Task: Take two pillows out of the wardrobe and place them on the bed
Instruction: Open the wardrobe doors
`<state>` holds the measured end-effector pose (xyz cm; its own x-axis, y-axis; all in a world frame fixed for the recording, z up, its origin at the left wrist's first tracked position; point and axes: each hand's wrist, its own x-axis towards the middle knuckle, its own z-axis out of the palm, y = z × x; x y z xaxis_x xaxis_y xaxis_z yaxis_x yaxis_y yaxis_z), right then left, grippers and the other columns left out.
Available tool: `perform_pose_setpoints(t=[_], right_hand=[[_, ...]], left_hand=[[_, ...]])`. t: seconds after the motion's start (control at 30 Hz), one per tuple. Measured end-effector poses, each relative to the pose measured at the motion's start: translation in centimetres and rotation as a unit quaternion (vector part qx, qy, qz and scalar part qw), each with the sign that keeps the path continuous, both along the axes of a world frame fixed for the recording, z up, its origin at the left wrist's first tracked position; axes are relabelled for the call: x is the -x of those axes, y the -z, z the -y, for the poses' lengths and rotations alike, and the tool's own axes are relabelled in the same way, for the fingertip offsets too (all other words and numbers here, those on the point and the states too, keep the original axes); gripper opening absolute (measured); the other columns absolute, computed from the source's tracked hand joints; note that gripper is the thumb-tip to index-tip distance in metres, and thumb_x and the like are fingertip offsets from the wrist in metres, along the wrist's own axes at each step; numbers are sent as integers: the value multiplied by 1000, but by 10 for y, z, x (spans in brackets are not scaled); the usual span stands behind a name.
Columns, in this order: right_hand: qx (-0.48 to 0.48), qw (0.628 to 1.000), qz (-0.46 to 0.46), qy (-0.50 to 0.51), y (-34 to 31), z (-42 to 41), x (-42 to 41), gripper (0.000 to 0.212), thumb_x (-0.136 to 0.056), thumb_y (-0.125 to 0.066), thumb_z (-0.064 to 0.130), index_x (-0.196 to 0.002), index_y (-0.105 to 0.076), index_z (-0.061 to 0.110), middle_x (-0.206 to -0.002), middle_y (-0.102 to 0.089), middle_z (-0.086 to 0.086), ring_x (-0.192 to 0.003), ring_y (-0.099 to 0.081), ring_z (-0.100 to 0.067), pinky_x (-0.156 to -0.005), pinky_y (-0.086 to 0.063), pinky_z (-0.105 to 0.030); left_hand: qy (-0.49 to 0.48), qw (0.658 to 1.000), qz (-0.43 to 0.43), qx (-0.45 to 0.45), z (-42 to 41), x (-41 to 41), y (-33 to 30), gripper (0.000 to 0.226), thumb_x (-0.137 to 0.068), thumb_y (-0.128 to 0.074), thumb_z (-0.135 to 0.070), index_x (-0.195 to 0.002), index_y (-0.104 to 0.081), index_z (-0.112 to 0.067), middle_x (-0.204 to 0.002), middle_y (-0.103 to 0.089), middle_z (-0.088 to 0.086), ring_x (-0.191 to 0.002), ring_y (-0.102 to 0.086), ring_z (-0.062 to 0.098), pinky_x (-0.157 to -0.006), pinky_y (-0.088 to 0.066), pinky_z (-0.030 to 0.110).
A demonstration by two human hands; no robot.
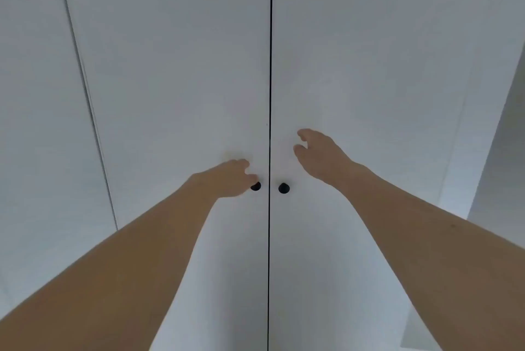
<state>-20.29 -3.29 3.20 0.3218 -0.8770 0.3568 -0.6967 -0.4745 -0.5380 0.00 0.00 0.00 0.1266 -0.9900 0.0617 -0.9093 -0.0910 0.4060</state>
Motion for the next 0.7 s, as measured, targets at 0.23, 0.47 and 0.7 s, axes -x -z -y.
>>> perform_pose_setpoints(t=[0.23, 0.47, 0.7], right_hand=[[-30, 970, 232, -58, 4, 35, -34, 38, -99, -41, 22, -136, -48, 17, -125, -51, 5, -102, -49, -8, -80, -43, -17], [-32, 937, 327, -119, 11, 48, -56, 23, -99, -42, 27, -111, -59, 16, -94, -64, 4, -72, -57, -8, -57, -45, -15], [-51, 926, 315, -201, 13, 5, -59, 26, -102, -41, 26, -110, -63, 14, -97, -64, 3, -91, -61, -15, -78, -51, -27]], left_hand=[[17, 993, -88, 70, 23, 11, 48, 19, -97, -44, -27, -113, -53, -23, -97, -58, -1, -78, -55, 17, -70, -48, 31], [-70, 974, -109, 185, 10, 33, 69, 14, -93, -55, -32, -102, -51, -23, -95, -61, -5, -75, -56, 18, -64, -47, 29], [-190, 939, 7, 286, -44, 56, 85, 36, -85, -60, -58, -93, -45, -25, -84, -58, -10, -76, -57, 13, -64, -44, 27]])
